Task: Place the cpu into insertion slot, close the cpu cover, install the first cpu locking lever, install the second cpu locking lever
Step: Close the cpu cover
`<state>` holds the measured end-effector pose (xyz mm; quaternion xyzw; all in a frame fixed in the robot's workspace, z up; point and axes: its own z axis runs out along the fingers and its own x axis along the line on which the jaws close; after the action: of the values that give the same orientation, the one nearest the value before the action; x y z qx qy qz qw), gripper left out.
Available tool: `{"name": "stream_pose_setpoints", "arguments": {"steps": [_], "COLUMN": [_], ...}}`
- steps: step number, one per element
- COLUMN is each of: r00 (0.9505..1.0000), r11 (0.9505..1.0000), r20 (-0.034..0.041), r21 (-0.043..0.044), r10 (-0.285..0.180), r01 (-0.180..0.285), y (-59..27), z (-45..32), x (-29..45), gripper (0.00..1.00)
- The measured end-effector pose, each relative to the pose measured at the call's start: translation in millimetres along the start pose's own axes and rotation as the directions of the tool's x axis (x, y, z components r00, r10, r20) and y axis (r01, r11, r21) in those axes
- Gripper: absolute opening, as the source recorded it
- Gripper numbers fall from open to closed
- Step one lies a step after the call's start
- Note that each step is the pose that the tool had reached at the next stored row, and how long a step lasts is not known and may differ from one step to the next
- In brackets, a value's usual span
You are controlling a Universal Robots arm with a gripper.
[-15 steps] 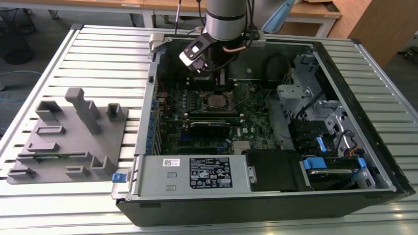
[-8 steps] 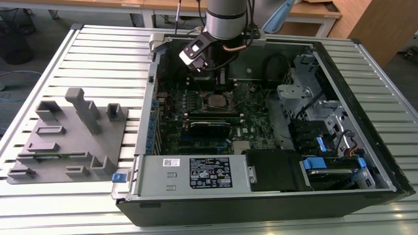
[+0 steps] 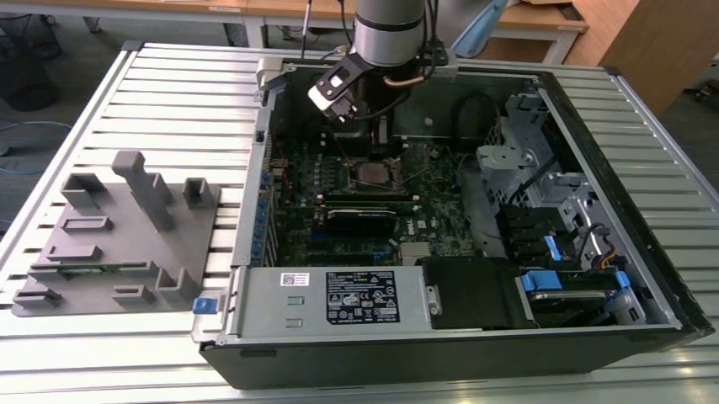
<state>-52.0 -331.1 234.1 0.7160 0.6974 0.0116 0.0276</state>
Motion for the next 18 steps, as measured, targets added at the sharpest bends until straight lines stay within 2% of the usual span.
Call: {"name": "stream_pose_setpoints", "arguments": {"steps": [8,18], "r00": [1.0000,1.0000], "r11": [1.0000,1.0000], "r20": [-0.0001,0.0001], "r21": [0.0000,0.0001], "r10": [0.000,0.000], "r01": [0.000,0.000], "y": [0.2,2.1], "z": [-3.6,-4.2], "x": [0.0,0.0], "gripper": [0.10,0.10]}}
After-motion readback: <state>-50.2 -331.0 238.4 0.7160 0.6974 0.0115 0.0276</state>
